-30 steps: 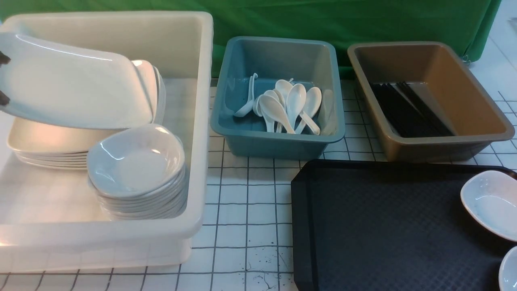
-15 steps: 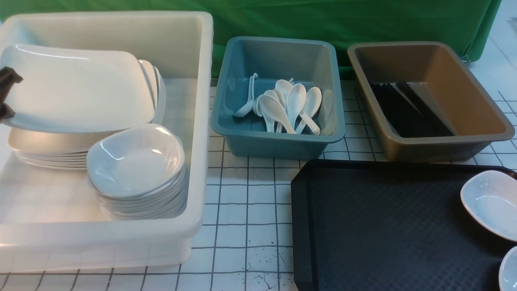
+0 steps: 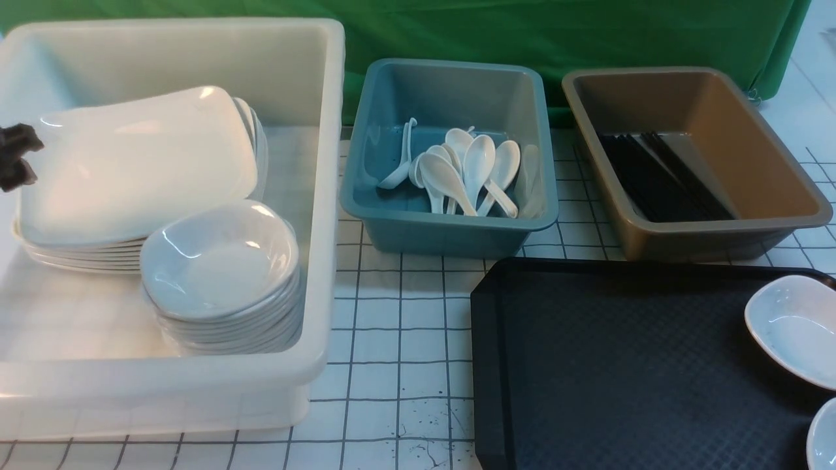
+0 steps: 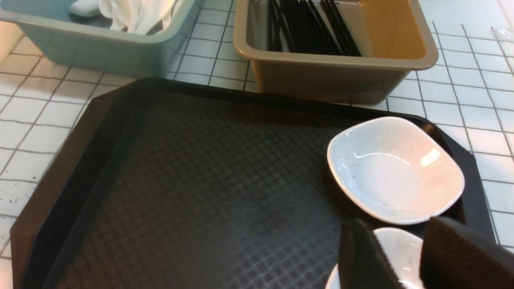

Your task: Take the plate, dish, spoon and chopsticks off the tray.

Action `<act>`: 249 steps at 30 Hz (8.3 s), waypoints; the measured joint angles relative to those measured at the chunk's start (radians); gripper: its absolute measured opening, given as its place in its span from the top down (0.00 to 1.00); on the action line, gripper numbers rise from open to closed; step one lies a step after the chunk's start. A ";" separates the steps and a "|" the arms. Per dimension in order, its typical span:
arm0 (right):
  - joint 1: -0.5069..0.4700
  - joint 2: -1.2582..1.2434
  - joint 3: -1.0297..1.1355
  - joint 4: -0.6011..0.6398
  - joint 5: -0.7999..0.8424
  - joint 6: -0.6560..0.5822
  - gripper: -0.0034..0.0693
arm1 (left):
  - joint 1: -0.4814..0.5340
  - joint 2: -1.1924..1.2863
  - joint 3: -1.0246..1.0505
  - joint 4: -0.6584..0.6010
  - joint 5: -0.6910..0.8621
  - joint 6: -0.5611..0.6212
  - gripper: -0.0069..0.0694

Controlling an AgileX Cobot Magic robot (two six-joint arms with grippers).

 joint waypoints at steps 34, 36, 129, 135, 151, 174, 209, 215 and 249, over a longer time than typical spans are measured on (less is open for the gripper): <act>0.000 0.000 0.000 0.007 -0.004 -0.005 0.78 | 0.003 0.145 -0.009 -0.060 0.087 0.059 0.91; 0.000 0.000 0.000 0.007 -0.003 0.000 0.78 | 0.007 0.137 -0.018 -0.058 0.088 0.059 0.91; 0.247 1.135 -0.161 -0.328 0.197 0.185 0.27 | -0.691 -0.040 -0.326 -0.179 0.986 0.269 0.90; 0.247 1.210 -0.130 -0.356 0.132 0.222 0.27 | -0.680 -0.075 -0.299 -0.209 0.986 0.269 0.90; 0.247 1.274 -0.073 -0.468 0.066 0.314 0.71 | -0.680 -0.278 -0.299 -0.249 0.967 0.300 0.90; 0.565 0.841 -0.421 -0.250 0.386 0.188 0.90 | -0.436 -0.413 -0.299 -0.078 0.991 0.211 0.90; 1.038 1.701 -1.079 -0.529 -0.231 -0.467 0.89 | 0.215 -0.412 -0.129 -0.454 0.954 0.374 0.90; 1.015 1.712 -1.082 -0.550 -0.246 -0.466 0.88 | 0.215 -0.412 -0.129 -0.470 0.954 0.374 0.90; 0.812 1.177 -1.131 -0.521 0.362 -0.071 0.94 | 0.215 -0.412 -0.129 -0.471 0.951 0.394 0.90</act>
